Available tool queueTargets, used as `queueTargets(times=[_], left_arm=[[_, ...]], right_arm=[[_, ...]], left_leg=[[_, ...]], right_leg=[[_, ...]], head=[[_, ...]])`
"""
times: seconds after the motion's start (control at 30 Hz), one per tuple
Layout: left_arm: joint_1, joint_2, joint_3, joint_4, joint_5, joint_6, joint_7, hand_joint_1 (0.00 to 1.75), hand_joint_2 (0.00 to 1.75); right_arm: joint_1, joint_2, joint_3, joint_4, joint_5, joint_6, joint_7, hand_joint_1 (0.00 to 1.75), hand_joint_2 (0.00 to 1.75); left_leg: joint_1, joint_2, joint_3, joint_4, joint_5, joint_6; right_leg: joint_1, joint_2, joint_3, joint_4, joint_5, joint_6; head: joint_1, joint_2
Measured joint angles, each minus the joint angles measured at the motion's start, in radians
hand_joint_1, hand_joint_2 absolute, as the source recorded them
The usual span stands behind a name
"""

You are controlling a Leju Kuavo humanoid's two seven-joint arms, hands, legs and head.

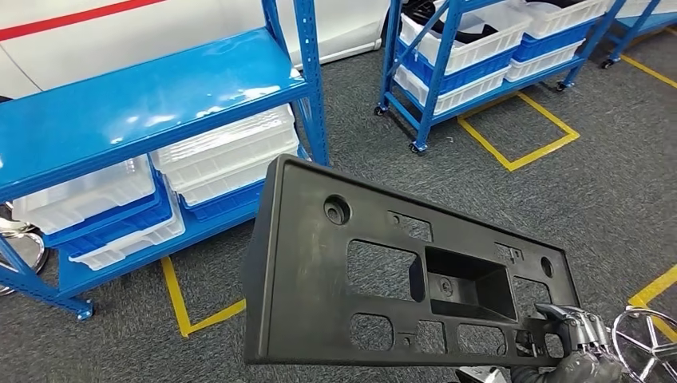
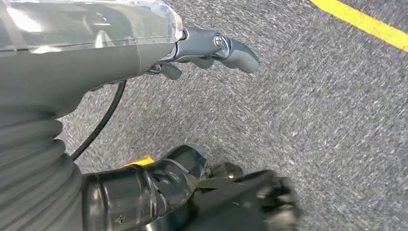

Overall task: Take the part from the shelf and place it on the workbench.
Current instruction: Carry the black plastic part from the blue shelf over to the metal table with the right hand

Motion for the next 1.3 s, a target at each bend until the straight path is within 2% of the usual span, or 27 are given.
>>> queueTargets(times=[0.03, 0.07, 0.13, 0.2, 0.27, 0.3, 0.37, 0.4, 0.43, 0.47, 0.5, 0.53, 0.6, 0.67, 0.7, 0.77, 0.83, 0.9, 0.97, 1.0, 1.03, 1.07, 1.1, 1.17, 1.2, 1.23, 1.3], left_arm=[[0.001, 0.000, 0.000, 0.000, 0.000, 0.000, 0.000, 0.00, 1.75], [0.001, 0.000, 0.000, 0.000, 0.000, 0.000, 0.000, 0.00, 1.75], [0.001, 0.001, 0.001, 0.000, 0.000, 0.000, 0.000, 0.00, 1.75], [0.000, 0.001, 0.002, 0.000, 0.000, 0.000, 0.000, 0.00, 1.75], [-0.003, 0.001, 0.003, 0.000, 0.000, 0.000, 0.001, 0.00, 1.75], [-0.004, 0.001, 0.003, 0.000, 0.000, 0.000, 0.001, 0.00, 1.75], [-0.003, 0.000, 0.003, 0.000, 0.000, 0.001, 0.001, 0.00, 1.75], [-0.002, 0.000, 0.003, 0.000, -0.001, 0.001, 0.001, 0.00, 1.75], [-0.001, 0.000, 0.003, 0.000, -0.001, 0.001, 0.001, 0.00, 1.75], [0.000, 0.000, 0.003, 0.000, -0.001, 0.001, 0.001, 0.00, 1.75], [0.001, 0.000, 0.004, 0.000, -0.001, 0.001, 0.001, 0.00, 1.75], [0.001, 0.000, 0.004, 0.000, -0.001, 0.001, 0.001, 0.00, 1.75], [0.000, 0.000, 0.004, 0.000, -0.001, 0.001, 0.001, 0.00, 1.75], [0.000, 0.000, 0.004, 0.000, -0.002, 0.001, 0.002, 0.00, 1.75], [-0.001, 0.000, 0.004, 0.000, -0.002, 0.001, 0.002, 0.00, 1.75], [-0.003, 0.000, 0.004, 0.000, -0.002, 0.001, 0.002, 0.00, 1.75], [-0.006, 0.000, 0.004, 0.000, -0.002, 0.001, 0.002, 0.00, 1.75], [-0.005, 0.000, 0.004, 0.000, -0.002, 0.001, 0.002, 0.00, 1.75], [-0.001, 0.000, 0.005, 0.000, -0.002, 0.001, 0.002, 0.00, 1.75], [0.000, -0.001, 0.005, 0.000, -0.002, 0.001, 0.002, 0.00, 1.75], [0.001, -0.001, 0.005, 0.000, -0.002, 0.001, 0.002, 0.00, 1.75], [0.002, 0.000, 0.005, 0.000, -0.002, 0.001, 0.002, 0.00, 1.75], [0.002, 0.000, 0.005, 0.000, -0.002, 0.001, 0.002, 0.00, 1.75], [0.002, 0.000, 0.006, 0.000, -0.002, 0.001, 0.002, 0.00, 1.75], [0.001, 0.000, 0.006, 0.000, -0.002, 0.001, 0.002, 0.00, 1.75], [0.000, 0.000, 0.006, 0.000, -0.002, 0.002, 0.002, 0.00, 1.75], [-0.003, 0.000, 0.006, 0.000, -0.002, 0.002, 0.002, 0.00, 1.75]], right_arm=[[0.002, 0.000, -0.001, -0.001, -0.011, 0.000, -0.004, 1.75, 1.75], [0.004, 0.000, -0.002, -0.003, -0.023, 0.000, -0.008, 1.75, 1.75], [0.006, 0.000, -0.002, -0.008, -0.042, 0.000, -0.015, 1.75, 1.75], [0.007, 0.000, -0.003, -0.011, -0.053, 0.000, -0.018, 1.75, 1.75], [0.011, 0.000, -0.006, -0.016, -0.059, 0.000, -0.019, 1.75, 1.75], [0.014, 0.000, -0.008, -0.019, -0.061, 0.000, -0.020, 1.75, 1.75], [0.016, 0.000, -0.011, -0.023, -0.063, 0.000, -0.022, 1.75, 1.75], [0.016, 0.000, -0.012, -0.024, -0.064, 0.000, -0.022, 1.75, 1.75], [0.016, 0.000, -0.013, -0.024, -0.066, 0.000, -0.022, 1.75, 1.75], [0.017, 0.000, -0.014, -0.024, -0.068, 0.000, -0.022, 1.75, 1.75], [0.017, 0.000, -0.016, -0.023, -0.070, 0.000, -0.022, 1.75, 1.75], [0.018, 0.000, -0.017, -0.023, -0.071, 0.000, -0.022, 1.75, 1.75], [0.018, 0.000, -0.020, -0.024, -0.073, 0.000, -0.022, 1.75, 1.75], [0.018, 0.000, -0.023, -0.027, -0.076, 0.000, -0.022, 1.75, 1.75], [0.019, 0.000, -0.025, -0.030, -0.077, 0.000, -0.022, 1.75, 1.75], [0.021, 0.000, -0.031, -0.035, -0.080, 0.000, -0.022, 1.75, 1.75], [0.024, 0.000, -0.036, -0.041, -0.085, 0.000, -0.022, 1.75, 1.75], [0.024, 0.001, -0.040, -0.047, -0.091, 0.000, -0.022, 1.75, 1.75], [0.025, 0.002, -0.042, -0.048, -0.096, 0.000, -0.022, 1.75, 1.75], [0.026, 0.003, -0.043, -0.048, -0.098, 0.000, -0.022, 1.75, 1.75], [0.027, 0.003, -0.044, -0.048, -0.100, 0.000, -0.022, 1.75, 1.75], [0.028, 0.003, -0.046, -0.048, -0.101, 0.000, -0.022, 1.75, 1.75], [0.028, 0.004, -0.047, -0.048, -0.102, 0.000, -0.022, 1.75, 1.75], [0.028, 0.005, -0.050, -0.048, -0.102, 0.000, -0.022, 1.75, 1.75], [0.028, 0.005, -0.051, -0.048, -0.102, 0.000, -0.022, 1.75, 1.75], [0.029, 0.005, -0.052, -0.048, -0.102, 0.000, -0.022, 1.75, 1.75], [0.031, 0.006, -0.054, -0.048, -0.102, -0.001, -0.022, 1.75, 1.75]], left_leg=[[0.000, -0.003, 0.010, -0.021, 0.024, 0.004], [-0.001, -0.012, 0.037, -0.078, 0.062, 0.010], [-0.003, -0.056, 0.097, -0.213, 0.126, 0.023], [-0.005, -0.086, 0.124, -0.279, 0.140, 0.029], [-0.005, -0.071, 0.131, -0.295, 0.143, 0.034], [-0.003, -0.059, 0.134, -0.305, 0.149, 0.038], [0.000, -0.031, 0.141, -0.325, 0.161, 0.048], [-0.001, -0.017, 0.142, -0.328, 0.163, 0.051], [-0.002, -0.002, 0.141, -0.328, 0.164, 0.053], [-0.003, 0.013, 0.140, -0.327, 0.163, 0.053], [-0.004, 0.028, 0.139, -0.326, 0.161, 0.053], [-0.003, 0.042, 0.139, -0.323, 0.159, 0.050], [-0.001, 0.066, 0.139, -0.313, 0.150, 0.041], [-0.004, 0.083, 0.138, -0.299, 0.138, 0.028], [-0.006, 0.090, 0.139, -0.294, 0.133, 0.022], [-0.006, 0.104, 0.142, -0.292, 0.130, 0.013], [0.000, 0.083, 0.138, -0.273, 0.109, 0.002], [0.005, 0.032, 0.101, -0.188, 0.051, -0.004], [0.005, 0.006, 0.040, -0.054, -0.009, -0.002], [0.005, 0.002, 0.018, -0.011, -0.016, 0.000], [0.005, -0.001, 0.013, -0.004, -0.003, 0.004], [0.004, -0.006, 0.026, -0.038, 0.028, 0.010], [0.002, -0.022, 0.055, -0.106, 0.070, 0.017], [-0.002, -0.069, 0.110, -0.233, 0.123, 0.029], [-0.005, -0.085, 0.125, -0.269, 0.131, 0.032], [-0.006, -0.089, 0.129, -0.280, 0.129, 0.034], [-0.006, -0.068, 0.135, -0.295, 0.137, 0.039]], right_leg=[[0.001, 0.013, 0.000, 0.001, 0.000, 0.000], [0.002, 0.026, 0.002, 0.002, 0.000, 0.000], [0.002, 0.049, 0.002, 0.004, 0.002, 0.002], [-0.001, 0.070, -0.005, 0.004, 0.007, 0.011], [-0.003, 0.089, -0.012, 0.001, 0.015, 0.025], [-0.003, 0.082, -0.015, 0.003, 0.014, 0.030], [0.001, 0.035, -0.038, 0.051, -0.022, 0.036], [0.000, 0.005, -0.062, 0.103, -0.054, 0.039], [-0.002, -0.013, -0.091, 0.167, -0.087, 0.044], [-0.005, -0.020, -0.116, 0.222, -0.109, 0.049], [-0.009, -0.024, -0.128, 0.250, -0.113, 0.054], [-0.013, -0.029, -0.120, 0.242, -0.099, 0.058], [-0.018, -0.058, -0.053, 0.123, -0.042, 0.065], [-0.016, -0.094, 0.001, 0.024, -0.014, 0.059], [-0.012, -0.101, 0.007, 0.010, -0.015, 0.052], [-0.008, -0.084, 0.003, 0.012, -0.015, 0.037], [-0.009, -0.064, 0.000, 0.008, -0.010, 0.024], [-0.009, -0.044, -0.002, 0.005, -0.005, 0.013], [-0.005, -0.020, -0.006, 0.005, -0.003, 0.007], [-0.002, -0.006, -0.006, 0.006, -0.002, 0.005], [0.001, 0.009, -0.007, 0.007, -0.001, 0.004], [0.003, 0.024, -0.006, 0.008, -0.001, 0.004], [0.003, 0.038, -0.005, 0.008, 0.000, 0.004], [0.001, 0.062, -0.006, 0.009, 0.003, 0.009], [-0.002, 0.073, -0.009, 0.008, 0.006, 0.014], [-0.004, 0.083, -0.012, 0.007, 0.010, 0.020], [-0.007, 0.094, -0.017, 0.004, 0.015, 0.032]], head=[[0.000, 0.000], [0.000, 0.000], [0.000, 0.000], [0.000, 0.000], [0.000, 0.000], [0.000, 0.000], [0.002, 0.000], [0.003, 0.000], [0.003, 0.000], [0.003, 0.000], [0.003, 0.000], [0.003, 0.000], [0.003, 0.000], [0.003, 0.000], [0.002, 0.000], [0.001, 0.000], [0.001, 0.000], [0.001, 0.000], [0.001, 0.000], [0.001, 0.000], [0.001, 0.000], [0.001, 0.000], [0.001, 0.000], [0.001, 0.000], [0.002, 0.000], [0.001, 0.000], [0.001, 0.000]])
